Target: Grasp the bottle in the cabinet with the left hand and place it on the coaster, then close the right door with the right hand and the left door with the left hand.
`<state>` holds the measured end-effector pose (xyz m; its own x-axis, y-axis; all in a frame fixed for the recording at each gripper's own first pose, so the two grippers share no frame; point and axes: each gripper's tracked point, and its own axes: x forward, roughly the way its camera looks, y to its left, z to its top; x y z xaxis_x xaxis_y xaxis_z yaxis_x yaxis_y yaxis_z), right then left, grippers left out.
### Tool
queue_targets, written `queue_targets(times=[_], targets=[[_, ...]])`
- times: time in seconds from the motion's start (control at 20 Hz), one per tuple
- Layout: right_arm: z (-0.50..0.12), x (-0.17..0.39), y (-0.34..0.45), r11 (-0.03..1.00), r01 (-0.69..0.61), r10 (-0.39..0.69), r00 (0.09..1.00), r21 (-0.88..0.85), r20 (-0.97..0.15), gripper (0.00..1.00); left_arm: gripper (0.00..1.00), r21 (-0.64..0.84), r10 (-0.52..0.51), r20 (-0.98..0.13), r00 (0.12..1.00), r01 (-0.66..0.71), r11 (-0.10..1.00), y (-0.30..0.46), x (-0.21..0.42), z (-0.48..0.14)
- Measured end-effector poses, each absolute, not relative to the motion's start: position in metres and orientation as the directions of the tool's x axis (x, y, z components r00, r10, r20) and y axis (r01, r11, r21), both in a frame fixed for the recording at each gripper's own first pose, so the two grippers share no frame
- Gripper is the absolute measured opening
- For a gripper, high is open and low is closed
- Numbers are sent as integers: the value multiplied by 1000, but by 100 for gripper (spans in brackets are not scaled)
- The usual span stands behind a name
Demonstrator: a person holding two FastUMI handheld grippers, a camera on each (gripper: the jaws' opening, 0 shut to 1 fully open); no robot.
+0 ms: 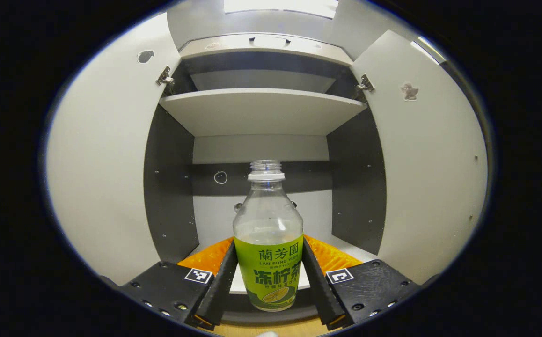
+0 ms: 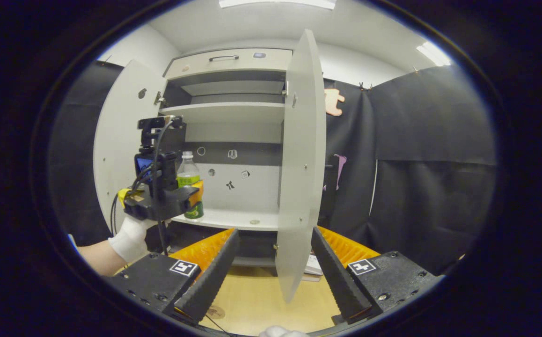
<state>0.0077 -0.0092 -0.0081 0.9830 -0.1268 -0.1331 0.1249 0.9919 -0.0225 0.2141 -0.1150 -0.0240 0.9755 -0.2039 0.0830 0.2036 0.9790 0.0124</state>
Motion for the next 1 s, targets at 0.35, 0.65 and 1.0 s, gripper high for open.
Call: queue_targets(times=[0.35, 0.65, 1.0], targets=[[-8, 6, -10, 991, 135, -136, 979, -14, -153, 99, 73, 5, -290, 56, 955, 290, 957, -128, 118, -65], [-10, 5, -11, 988, 152, -154, 973, -26, -172, 100, 73, 40, -365, 41, 930, 364, 931, -145, 69, -119], [-11, 7, -9, 986, 150, -162, 964, -70, -213, 100, 74, -57, -474, -38, 880, 472, 880, -169, 29, -212]])
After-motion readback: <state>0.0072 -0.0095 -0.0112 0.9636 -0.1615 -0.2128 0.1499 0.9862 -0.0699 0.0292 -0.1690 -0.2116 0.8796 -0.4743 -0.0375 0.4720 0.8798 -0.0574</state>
